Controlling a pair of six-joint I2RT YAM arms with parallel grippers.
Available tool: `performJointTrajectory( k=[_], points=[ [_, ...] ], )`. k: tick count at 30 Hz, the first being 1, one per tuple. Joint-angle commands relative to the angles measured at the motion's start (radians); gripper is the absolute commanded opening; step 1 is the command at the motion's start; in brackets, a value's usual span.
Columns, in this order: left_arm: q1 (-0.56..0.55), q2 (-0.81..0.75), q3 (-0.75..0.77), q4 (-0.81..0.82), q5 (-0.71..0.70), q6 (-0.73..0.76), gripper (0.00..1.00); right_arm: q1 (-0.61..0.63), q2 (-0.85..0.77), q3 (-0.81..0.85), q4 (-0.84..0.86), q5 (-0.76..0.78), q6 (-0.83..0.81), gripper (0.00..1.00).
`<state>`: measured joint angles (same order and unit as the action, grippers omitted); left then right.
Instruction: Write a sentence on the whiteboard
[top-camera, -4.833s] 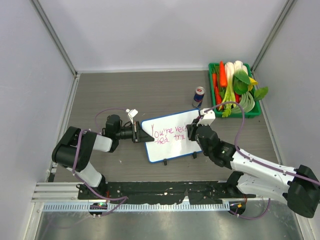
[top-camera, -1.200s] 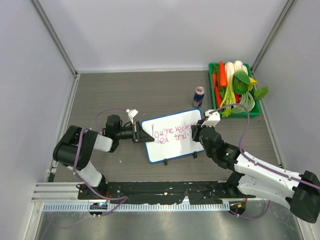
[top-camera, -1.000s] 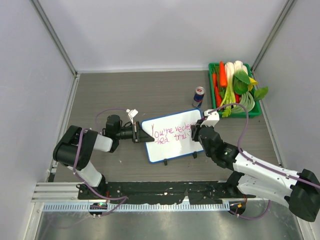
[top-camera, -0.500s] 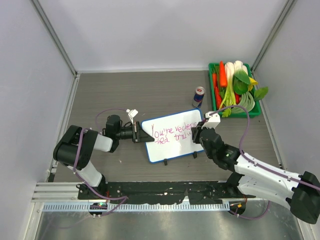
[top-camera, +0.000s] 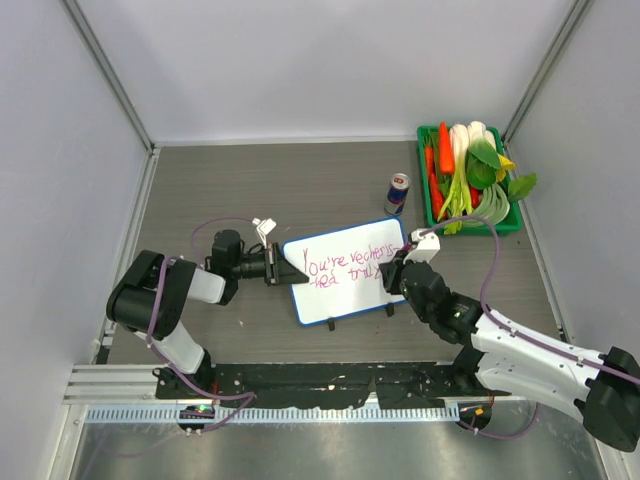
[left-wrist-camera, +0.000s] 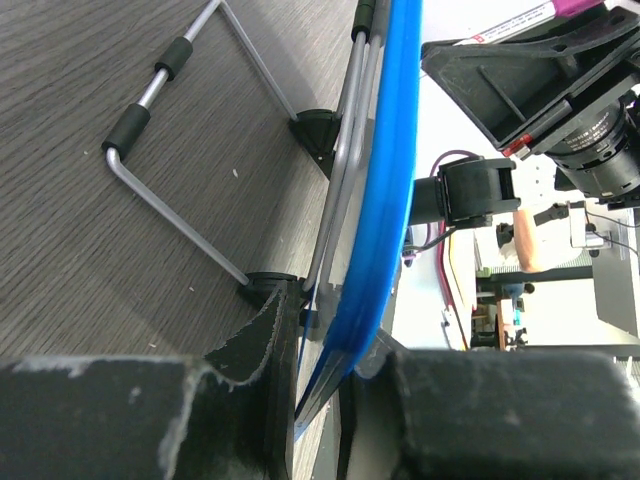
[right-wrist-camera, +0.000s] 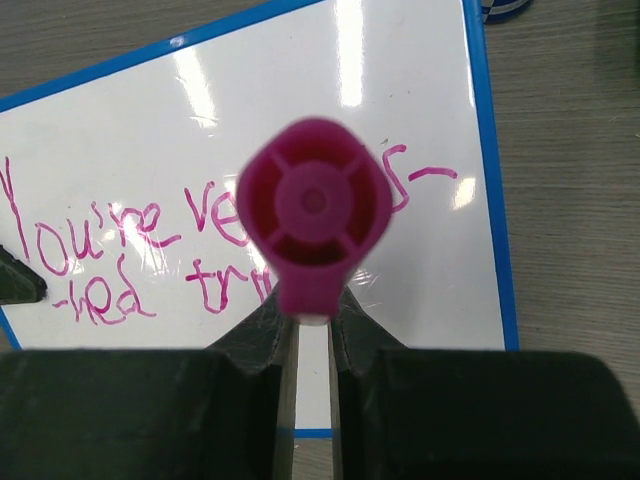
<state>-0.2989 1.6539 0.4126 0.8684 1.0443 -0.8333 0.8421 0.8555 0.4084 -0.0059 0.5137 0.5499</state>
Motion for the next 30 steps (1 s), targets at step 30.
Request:
performJointTrajectory(
  k=[30],
  points=[
    [-0.005, 0.032, -0.02, -0.049, -0.044, 0.0, 0.0, -0.02, -0.144, 0.038, -0.071, 0.101, -0.045, 0.01]
  ],
)
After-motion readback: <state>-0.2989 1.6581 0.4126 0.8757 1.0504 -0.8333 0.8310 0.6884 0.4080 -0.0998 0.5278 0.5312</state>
